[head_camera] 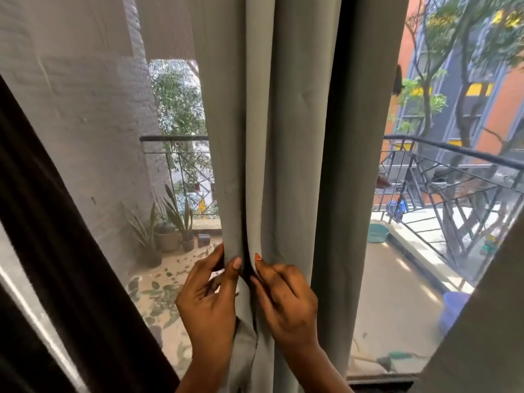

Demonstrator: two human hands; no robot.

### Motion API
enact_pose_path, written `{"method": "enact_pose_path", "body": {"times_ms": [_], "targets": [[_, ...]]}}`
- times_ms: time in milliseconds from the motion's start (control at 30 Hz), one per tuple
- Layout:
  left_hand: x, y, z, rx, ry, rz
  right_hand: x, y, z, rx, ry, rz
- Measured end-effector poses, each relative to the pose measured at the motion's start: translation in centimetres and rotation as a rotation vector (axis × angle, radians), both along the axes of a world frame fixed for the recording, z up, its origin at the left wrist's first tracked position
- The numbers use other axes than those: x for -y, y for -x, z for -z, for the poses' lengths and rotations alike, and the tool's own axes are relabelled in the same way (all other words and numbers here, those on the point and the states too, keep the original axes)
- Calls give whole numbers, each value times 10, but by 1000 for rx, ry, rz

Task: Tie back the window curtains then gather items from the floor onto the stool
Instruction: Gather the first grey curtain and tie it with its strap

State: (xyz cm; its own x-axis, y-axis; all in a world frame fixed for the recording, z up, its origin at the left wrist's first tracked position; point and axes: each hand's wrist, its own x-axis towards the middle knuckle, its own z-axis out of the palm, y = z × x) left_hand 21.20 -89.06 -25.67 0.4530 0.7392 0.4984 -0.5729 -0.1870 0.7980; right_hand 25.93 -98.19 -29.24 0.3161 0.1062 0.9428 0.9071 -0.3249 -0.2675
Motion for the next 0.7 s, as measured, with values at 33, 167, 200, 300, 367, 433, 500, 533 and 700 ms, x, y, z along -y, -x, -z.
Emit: {"method": "enact_pose_path", "body": {"times_ms": [33,167,200,300,367,433,500,533,700], "targets": [[3,1,0,15,74,37,-1,2,1,-25,-15,-12],[-1,2,-3,-35,170,184,-3,7,1,-151,-83,-50],[-4,0,-4,-52,206,252,-4,6,1,-171,-99,-47],[-14,-4,-2,-68,334,564,-4,1,-1,-211,-128,-43],[-19,-3,-3,-114,225,611,-1,-2,-2,-238,-120,-62],[-20,-2,-5,-150,158,544,2,-4,-3,-262,-109,-101],[-21,-3,-7,-185,111,407,3,-4,-3,-267,-117,-120],[-22,-3,-7,-194,54,330,4,-3,-4,-269,-120,-119],[-22,-2,-6,-206,-77,227,3,-1,-6,-348,-63,-138]]}}
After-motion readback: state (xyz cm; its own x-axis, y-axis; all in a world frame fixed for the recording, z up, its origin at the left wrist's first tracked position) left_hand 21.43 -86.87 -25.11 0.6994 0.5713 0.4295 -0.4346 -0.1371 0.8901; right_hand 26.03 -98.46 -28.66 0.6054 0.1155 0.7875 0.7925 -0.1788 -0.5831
